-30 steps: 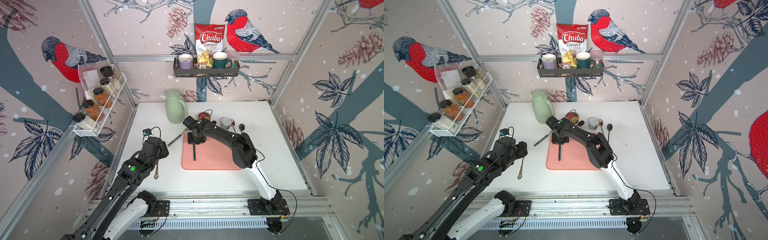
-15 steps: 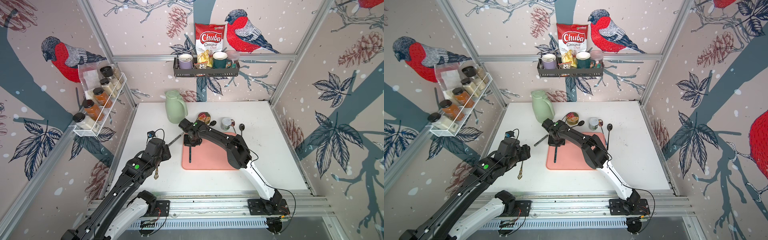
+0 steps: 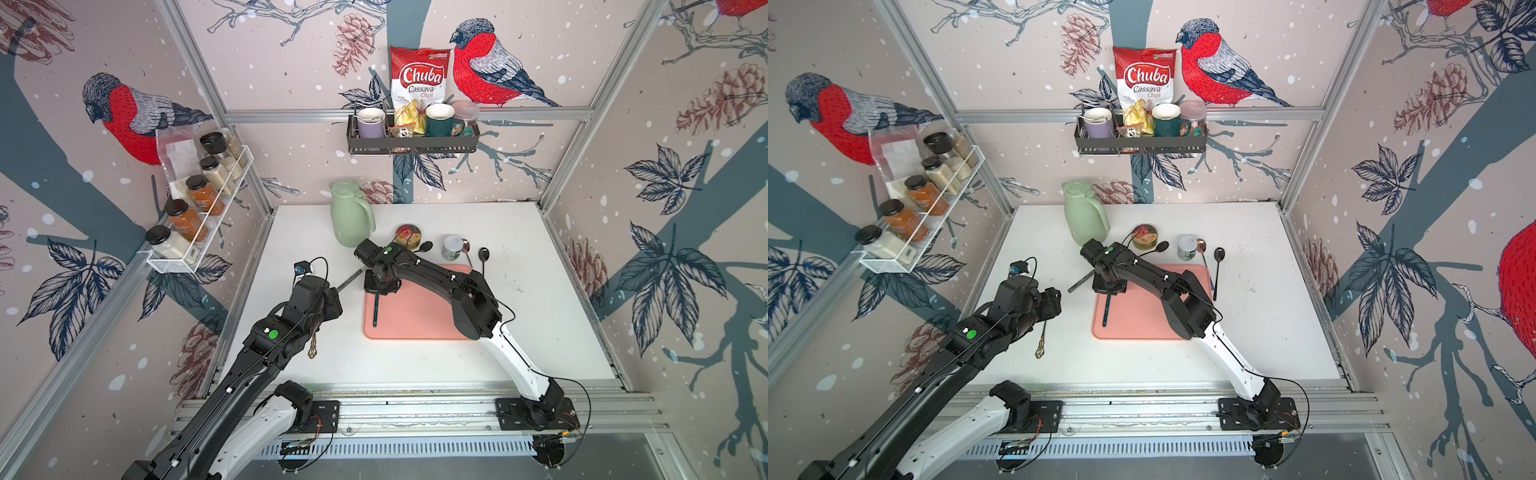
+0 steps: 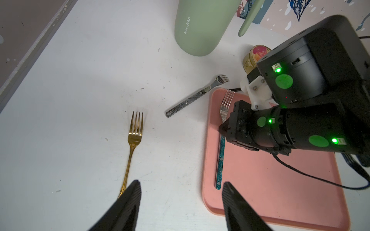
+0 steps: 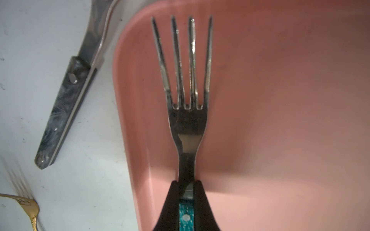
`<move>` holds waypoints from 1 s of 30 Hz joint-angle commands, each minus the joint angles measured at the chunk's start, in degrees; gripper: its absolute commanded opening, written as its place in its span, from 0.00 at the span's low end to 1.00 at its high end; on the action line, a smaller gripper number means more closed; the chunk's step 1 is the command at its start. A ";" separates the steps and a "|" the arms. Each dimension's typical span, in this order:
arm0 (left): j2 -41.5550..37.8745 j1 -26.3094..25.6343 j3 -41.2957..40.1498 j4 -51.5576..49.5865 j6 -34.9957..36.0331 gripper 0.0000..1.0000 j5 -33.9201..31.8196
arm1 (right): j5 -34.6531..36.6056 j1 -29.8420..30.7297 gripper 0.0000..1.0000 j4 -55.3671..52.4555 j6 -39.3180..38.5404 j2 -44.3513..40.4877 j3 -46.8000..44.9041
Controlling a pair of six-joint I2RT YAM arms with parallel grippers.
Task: Set the spoon and fork side by side
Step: Place the fork on the tray.
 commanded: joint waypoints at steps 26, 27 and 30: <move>5.10 0.22 -1.00 6.25 3.74 0.67 0.07 | 6.45 -2.42 0.60 3.71 -6.12 -22.89 -16.45; 6.46 0.22 -0.99 7.54 5.00 0.67 0.03 | 6.90 -2.56 0.60 4.40 -6.81 -24.81 -18.33; 10.44 0.22 -1.48 12.30 8.60 0.65 -2.65 | 7.01 -3.35 0.61 7.39 -8.25 -30.92 -24.96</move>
